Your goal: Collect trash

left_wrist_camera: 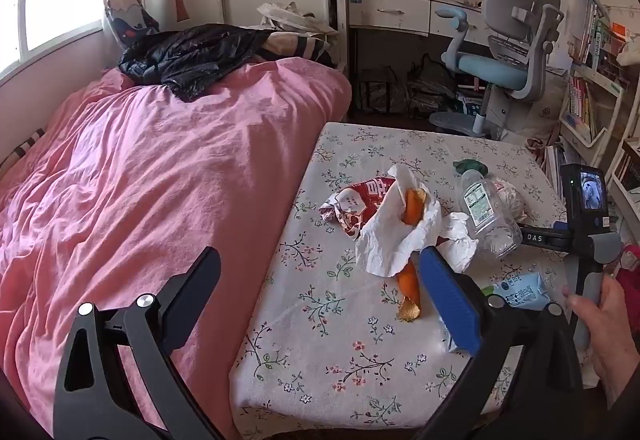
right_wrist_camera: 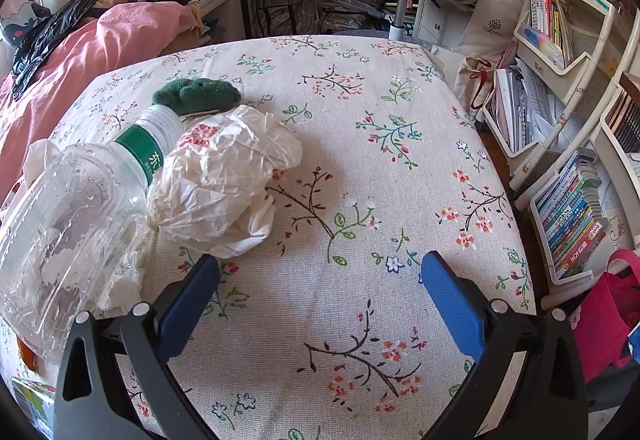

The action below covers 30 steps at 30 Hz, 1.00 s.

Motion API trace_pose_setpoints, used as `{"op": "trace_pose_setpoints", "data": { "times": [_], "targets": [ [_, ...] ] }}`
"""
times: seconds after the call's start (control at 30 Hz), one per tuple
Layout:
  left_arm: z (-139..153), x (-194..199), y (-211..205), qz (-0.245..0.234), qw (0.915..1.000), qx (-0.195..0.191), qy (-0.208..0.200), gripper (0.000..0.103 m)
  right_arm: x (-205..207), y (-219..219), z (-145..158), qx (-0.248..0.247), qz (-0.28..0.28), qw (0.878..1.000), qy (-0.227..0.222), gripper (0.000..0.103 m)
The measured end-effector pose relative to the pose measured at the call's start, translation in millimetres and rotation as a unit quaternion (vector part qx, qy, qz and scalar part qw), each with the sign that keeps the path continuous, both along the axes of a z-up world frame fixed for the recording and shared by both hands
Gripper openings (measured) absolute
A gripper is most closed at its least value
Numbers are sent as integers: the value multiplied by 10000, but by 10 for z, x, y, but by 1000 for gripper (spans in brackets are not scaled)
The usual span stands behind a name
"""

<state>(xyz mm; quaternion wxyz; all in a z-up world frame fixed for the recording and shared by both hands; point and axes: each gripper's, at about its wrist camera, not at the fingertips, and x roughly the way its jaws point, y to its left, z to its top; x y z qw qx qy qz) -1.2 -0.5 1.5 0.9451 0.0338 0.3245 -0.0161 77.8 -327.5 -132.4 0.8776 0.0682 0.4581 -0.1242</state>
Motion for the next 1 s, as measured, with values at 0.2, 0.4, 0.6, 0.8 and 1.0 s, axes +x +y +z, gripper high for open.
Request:
{"op": "trace_pose_setpoints", "data": {
  "times": [0.2, 0.4, 0.6, 0.8, 1.0],
  "targets": [
    [3, 49, 12, -109, 9998, -122, 144, 96, -111, 69, 34, 57, 37, 9997, 243, 97],
    [-29, 39, -47, -199, 9996, -162, 138, 96, -475, 86, 186, -36, 258, 9991, 335, 96],
    [5, -63, -94, -301, 9993, -202, 8, 96, -1200, 297, 1009, -269, 269, 9914, -1249, 96],
    [55, -137, -86, -258, 9993, -237, -107, 96, -1775, 478, 1387, -71, 710, 9641, -2559, 96],
    [85, -146, 3, -104, 9990, -416, -82, 96, -1767, 666, 1327, -156, 855, 9621, -2586, 96]
  ]
}}
